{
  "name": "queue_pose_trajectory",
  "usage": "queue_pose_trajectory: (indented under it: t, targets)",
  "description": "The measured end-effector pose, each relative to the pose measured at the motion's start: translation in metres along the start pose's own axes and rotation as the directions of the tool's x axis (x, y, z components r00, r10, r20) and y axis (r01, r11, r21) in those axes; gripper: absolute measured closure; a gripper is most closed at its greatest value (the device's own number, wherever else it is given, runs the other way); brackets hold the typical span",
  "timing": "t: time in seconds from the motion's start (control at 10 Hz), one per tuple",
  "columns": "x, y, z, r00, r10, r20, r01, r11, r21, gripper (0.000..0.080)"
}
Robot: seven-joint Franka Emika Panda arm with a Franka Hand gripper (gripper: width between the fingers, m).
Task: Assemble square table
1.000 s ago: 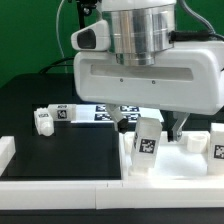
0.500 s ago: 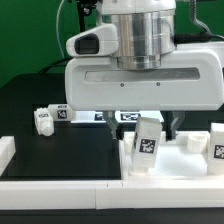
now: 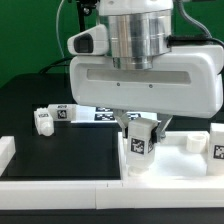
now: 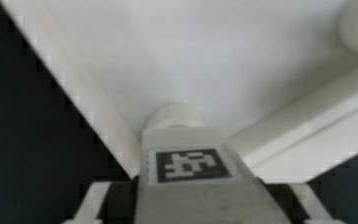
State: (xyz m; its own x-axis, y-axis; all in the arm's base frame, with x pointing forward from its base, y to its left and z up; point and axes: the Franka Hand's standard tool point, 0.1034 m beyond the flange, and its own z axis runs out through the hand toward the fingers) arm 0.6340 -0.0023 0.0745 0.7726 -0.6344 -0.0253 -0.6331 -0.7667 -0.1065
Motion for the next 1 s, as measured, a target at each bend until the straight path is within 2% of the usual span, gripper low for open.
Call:
queue_pose_trajectory:
  t: [0.1,0.2,0.4,0.5,0.6,0.7,0.8,0.9,1.0]
  targets:
    - [0.0001,-0.0003,0.0001,0.992,0.129,0.001,-0.129,0.992,0.008,0.0512]
    - [0.0011,-0.0005,0.0006,0.955,0.297,-0.004,-0.296,0.955,0.031,0.0512]
    - [-0.0005,0.0020,0.0009,0.807,0.590,0.006,-0.587,0.801,0.118,0.0512]
    - [-0.0011,0.0017,0.0007,0.745,0.666,0.023,-0.663,0.737,0.130,0.0512]
    - [-0.0004,0.0026,0.0004,0.708,0.705,0.038,-0.703,0.699,0.132,0.0512]
    - [-0.0017,0.0014,0.0016,0.668,0.743,0.046,-0.741,0.659,0.128,0.0413]
    - [-0.0020,0.0012,0.0020,0.669,0.742,0.046,-0.741,0.660,0.127,0.0277]
    - [-0.0045,0.0013,0.0021,0.749,0.662,0.037,-0.661,0.743,0.103,0.0277]
    - [-0.0071,-0.0007,-0.0001,0.850,0.526,0.042,-0.527,0.848,0.056,0.0177]
